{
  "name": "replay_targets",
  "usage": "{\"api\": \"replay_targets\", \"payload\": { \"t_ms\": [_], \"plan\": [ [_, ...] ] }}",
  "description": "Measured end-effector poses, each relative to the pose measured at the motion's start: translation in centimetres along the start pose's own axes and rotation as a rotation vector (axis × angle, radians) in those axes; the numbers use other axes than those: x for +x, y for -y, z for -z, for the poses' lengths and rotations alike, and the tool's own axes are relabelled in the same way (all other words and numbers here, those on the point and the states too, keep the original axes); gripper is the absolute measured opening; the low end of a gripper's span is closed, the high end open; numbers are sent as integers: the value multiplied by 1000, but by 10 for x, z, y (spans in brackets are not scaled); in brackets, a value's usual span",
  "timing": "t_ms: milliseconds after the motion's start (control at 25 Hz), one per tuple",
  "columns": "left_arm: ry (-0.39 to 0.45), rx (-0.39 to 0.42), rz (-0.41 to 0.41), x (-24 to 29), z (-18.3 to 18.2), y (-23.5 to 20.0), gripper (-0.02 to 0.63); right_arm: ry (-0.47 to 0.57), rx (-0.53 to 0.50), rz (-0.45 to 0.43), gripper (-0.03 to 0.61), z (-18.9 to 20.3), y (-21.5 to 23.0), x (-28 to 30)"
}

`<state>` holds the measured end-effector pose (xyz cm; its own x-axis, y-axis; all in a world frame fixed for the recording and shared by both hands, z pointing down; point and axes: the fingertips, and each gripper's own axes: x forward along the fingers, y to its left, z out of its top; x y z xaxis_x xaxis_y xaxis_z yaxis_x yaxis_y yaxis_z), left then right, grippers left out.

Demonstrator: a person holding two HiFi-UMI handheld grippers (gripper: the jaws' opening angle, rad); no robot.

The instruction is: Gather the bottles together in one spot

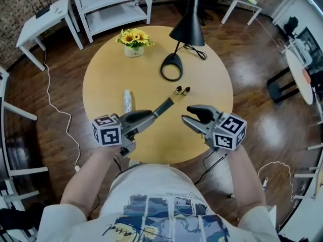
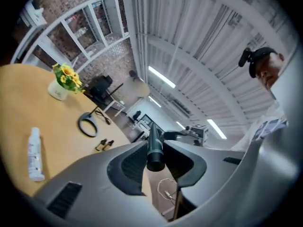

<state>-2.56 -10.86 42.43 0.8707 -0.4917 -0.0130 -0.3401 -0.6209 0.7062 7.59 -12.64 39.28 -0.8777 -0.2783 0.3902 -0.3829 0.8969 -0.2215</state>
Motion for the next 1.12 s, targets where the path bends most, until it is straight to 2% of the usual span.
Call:
{"api": "replay_targets", "payload": {
  "t_ms": [120,320,360,400,480,600,720,800,960,1040,1120],
  "plan": [
    [-19,-2,110,17,7,27,110,20,67,-130,175,-15,10,-7],
    [-20,-37,215,31,16,45,110,-22,107,-362,148,-16,-5,-9],
    [-24,-42,231,33,18,46,110,-28,112,-393,131,-15,-8,-8],
    [-28,-47,244,35,19,47,110,-30,119,-423,78,-14,-9,-7],
    [-29,-60,263,37,21,47,110,-31,129,-476,35,-14,-12,-9],
    [-18,-80,259,37,21,43,110,-51,108,-497,32,-14,-11,-7],
    [-9,-60,167,38,20,26,114,-83,52,-466,32,-16,-3,-2],
    [-56,17,36,32,28,3,112,-121,-25,-404,32,-18,10,6],
    [-305,203,-263,0,71,-47,112,-249,-220,-228,32,-7,54,33],
    [-403,259,-333,-15,88,-53,112,-323,-303,-164,32,3,75,49],
    [-443,281,-355,-25,95,-51,110,-387,-364,-119,32,12,94,65]
  ]
}}
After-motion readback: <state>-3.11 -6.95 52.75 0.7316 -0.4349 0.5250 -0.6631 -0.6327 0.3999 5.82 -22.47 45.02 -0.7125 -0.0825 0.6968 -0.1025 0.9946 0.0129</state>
